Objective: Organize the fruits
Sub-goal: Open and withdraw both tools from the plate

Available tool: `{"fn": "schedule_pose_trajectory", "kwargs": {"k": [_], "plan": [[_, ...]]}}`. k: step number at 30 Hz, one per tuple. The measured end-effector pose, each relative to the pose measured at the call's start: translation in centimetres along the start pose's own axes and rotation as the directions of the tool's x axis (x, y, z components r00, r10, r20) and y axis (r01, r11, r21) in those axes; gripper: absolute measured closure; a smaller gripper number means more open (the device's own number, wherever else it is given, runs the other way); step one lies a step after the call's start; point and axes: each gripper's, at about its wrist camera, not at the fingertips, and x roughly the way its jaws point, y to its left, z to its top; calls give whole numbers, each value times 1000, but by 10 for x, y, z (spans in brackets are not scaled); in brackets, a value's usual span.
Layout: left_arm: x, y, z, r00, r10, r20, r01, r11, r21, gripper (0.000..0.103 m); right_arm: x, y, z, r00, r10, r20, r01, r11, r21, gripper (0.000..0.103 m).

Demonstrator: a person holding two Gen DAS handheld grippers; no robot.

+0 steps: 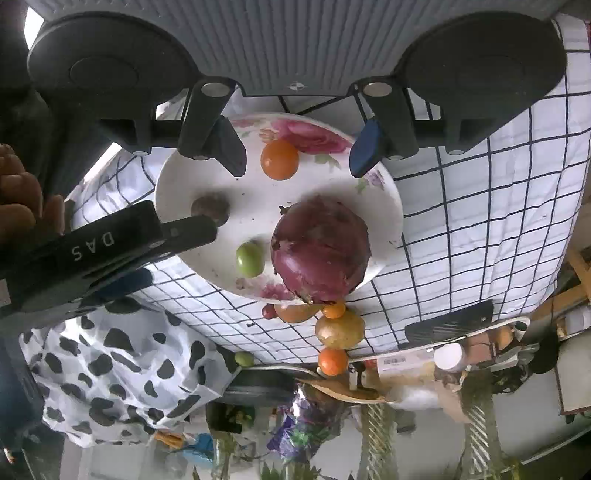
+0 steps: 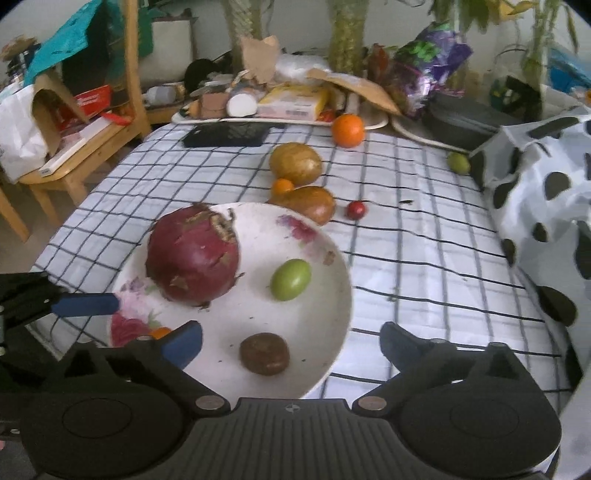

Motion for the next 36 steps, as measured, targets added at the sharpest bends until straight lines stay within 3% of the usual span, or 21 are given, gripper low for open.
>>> {"fn": "schedule_pose_trajectory", "kwargs": {"k": [13,36], "plan": [[3,-1,0,1000,-13,13,13,1000,-5,43,0,1,-1,1000,-22,-8,22,1000,6,0],[-11,12,12,992,-32,122,41,997,-65,43,-1,-13,5,999,-39,26,37,996,79,0]]}}
